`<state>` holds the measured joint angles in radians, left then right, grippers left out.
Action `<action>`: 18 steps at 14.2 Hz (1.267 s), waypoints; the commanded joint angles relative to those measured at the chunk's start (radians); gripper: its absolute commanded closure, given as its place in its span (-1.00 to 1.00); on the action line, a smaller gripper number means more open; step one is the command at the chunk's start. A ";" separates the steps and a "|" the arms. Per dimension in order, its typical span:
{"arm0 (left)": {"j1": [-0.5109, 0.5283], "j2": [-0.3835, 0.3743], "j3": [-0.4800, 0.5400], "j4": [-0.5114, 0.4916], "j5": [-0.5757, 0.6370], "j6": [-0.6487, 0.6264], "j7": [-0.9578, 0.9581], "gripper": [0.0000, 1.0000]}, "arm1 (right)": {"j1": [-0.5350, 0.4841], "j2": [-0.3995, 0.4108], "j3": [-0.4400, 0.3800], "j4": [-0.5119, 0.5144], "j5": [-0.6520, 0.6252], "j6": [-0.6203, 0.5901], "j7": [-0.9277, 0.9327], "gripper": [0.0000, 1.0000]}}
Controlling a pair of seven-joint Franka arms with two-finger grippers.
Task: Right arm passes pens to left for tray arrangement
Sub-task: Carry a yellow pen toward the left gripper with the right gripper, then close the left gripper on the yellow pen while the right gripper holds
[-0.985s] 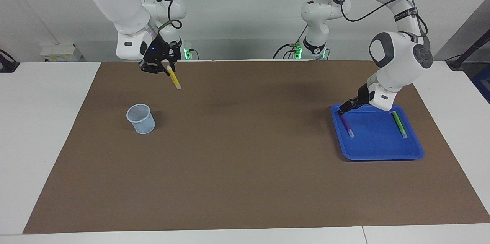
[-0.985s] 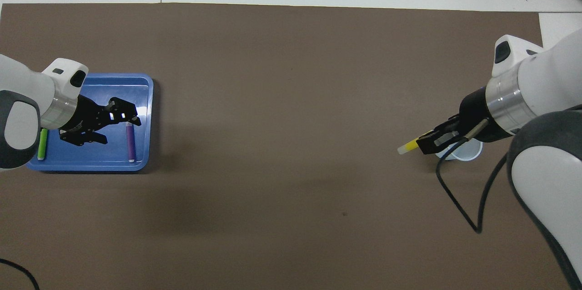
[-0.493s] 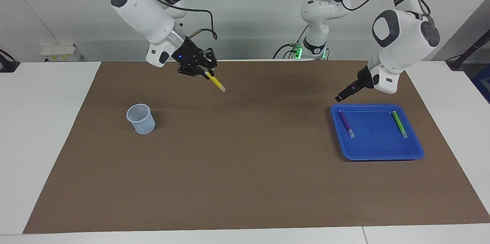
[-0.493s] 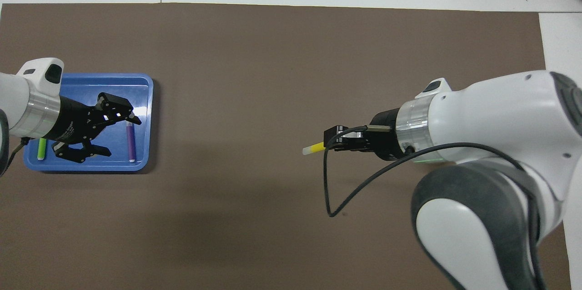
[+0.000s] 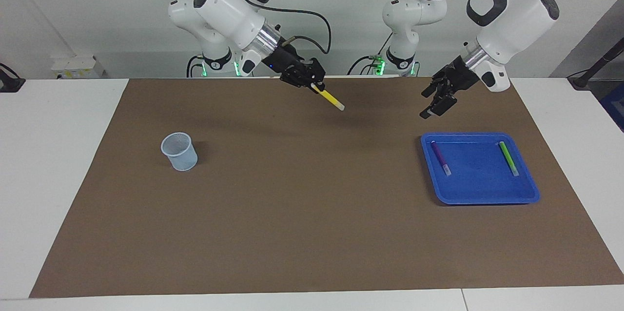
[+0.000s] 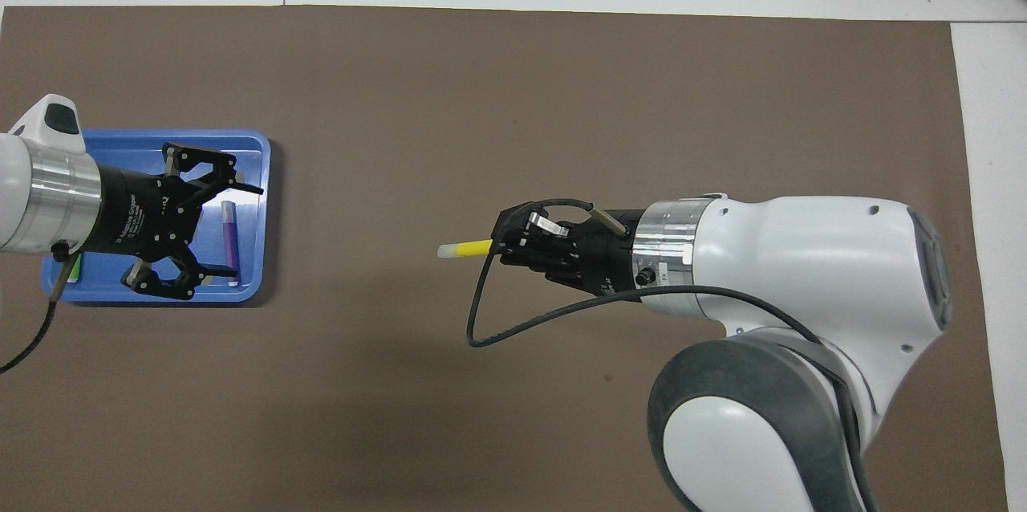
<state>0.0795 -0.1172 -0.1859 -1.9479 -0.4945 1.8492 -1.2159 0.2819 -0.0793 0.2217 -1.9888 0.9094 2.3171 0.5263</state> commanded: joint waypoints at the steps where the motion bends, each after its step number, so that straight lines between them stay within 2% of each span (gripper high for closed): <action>1: -0.072 -0.025 0.011 -0.043 -0.019 0.100 -0.205 -1.00 | 0.045 0.003 -0.002 -0.019 0.071 0.079 0.009 1.00; 6: -0.176 -0.038 0.011 -0.045 -0.019 0.223 -0.493 -1.00 | 0.125 0.045 -0.002 -0.019 0.138 0.206 0.003 1.00; 8: -0.202 -0.038 0.011 -0.045 -0.019 0.260 -0.559 -1.00 | 0.146 0.073 -0.002 -0.018 0.140 0.217 -0.028 1.00; 10: -0.237 -0.039 0.011 -0.051 -0.019 0.294 -0.606 -1.00 | 0.171 0.088 -0.002 -0.015 0.160 0.278 -0.037 1.00; 15: -0.352 -0.101 0.011 -0.193 -0.018 0.430 -0.689 -1.00 | 0.180 0.090 -0.002 -0.005 0.203 0.277 -0.038 1.00; 18: -0.362 -0.107 0.011 -0.204 -0.018 0.415 -0.686 -1.00 | 0.178 0.089 -0.002 -0.005 0.203 0.269 -0.040 1.00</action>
<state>-0.2684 -0.1826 -0.1888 -2.1074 -0.4977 2.2510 -1.8942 0.4606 0.0093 0.2198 -2.0004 1.0773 2.5855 0.5217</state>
